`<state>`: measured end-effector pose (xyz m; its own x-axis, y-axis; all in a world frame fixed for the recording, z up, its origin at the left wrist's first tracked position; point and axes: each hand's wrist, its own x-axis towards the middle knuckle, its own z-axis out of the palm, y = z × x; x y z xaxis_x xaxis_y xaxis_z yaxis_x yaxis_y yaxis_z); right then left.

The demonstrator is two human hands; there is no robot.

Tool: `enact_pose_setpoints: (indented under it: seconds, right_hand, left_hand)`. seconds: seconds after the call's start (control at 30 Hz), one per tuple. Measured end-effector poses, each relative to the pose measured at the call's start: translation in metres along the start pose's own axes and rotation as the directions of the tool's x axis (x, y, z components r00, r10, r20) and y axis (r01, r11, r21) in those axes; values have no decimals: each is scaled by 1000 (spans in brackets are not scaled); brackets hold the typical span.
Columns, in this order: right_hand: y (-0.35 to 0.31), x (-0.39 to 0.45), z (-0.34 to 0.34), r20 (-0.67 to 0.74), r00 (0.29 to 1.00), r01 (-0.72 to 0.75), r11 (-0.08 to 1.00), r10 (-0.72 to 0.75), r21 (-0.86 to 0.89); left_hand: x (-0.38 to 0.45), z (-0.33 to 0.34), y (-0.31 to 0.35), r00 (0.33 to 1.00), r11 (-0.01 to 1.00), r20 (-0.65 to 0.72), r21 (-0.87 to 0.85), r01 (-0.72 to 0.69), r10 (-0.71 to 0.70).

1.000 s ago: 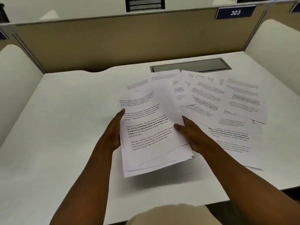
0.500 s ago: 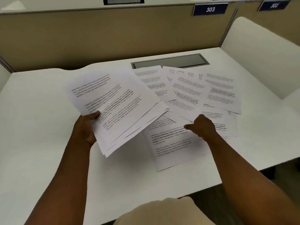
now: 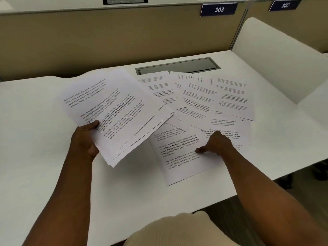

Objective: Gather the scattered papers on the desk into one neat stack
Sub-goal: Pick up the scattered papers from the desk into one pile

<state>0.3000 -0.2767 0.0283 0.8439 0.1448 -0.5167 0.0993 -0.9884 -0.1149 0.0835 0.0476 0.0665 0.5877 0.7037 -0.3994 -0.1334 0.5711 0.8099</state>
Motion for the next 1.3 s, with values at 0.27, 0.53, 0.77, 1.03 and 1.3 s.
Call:
enact_pose_setpoints:
  seconds: [0.27,0.53,0.77,1.03,1.3]
  right_hand:
    - [-10,-4,-4,8,1000,-14,999,15,-30]
    - [-14,-5,-6,43,999,-17,998,20,-60]
    - [-12,-5,-6,18,999,-27,999,28,-30]
    - [-15,-6,-9,64,997,-37,999,37,0]
    - [-20,-12,-4,-53,998,25,996,-20,85]
  left_hand:
    - [2,-3,-4,1000,1000,-3,-28,12,-12]
    - [6,-3,-5,1000,1000,1,-22,7,-7]
    - [11,-3,-5,1000,999,-13,-23,27,-27]
    - [13,-3,-5,1000,1000,23,-26,13,-12]
    - [14,-2,-3,999,1000,35,-30,8,-7]
